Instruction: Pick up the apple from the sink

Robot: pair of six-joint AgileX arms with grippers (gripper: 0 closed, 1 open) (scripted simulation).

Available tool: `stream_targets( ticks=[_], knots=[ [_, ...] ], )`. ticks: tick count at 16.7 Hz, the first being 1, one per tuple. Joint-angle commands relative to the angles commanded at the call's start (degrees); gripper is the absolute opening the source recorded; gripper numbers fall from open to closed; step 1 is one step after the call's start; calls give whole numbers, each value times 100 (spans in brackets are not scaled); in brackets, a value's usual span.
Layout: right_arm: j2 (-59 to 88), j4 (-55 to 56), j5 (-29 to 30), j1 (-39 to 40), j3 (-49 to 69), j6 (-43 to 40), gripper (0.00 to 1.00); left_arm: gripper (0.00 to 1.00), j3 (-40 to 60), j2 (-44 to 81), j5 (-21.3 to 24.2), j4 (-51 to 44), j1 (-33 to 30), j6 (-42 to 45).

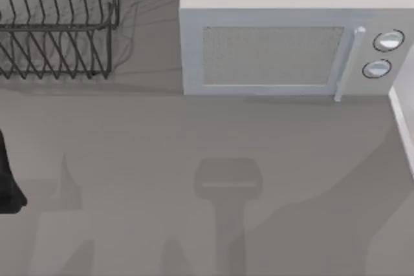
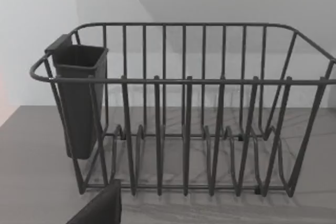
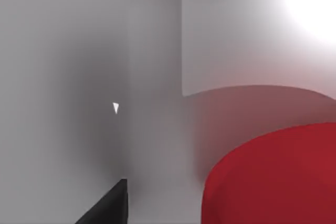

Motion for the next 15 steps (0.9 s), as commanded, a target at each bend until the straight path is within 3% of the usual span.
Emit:
stream_targets(
  ticks=[7,15],
  knots=[
    [0,0,0,0,0,0,2,100,0,0,0,0,0,0],
    [0,0,0,0,0,0,0,100,0,0,0,0,0,0]
  ],
)
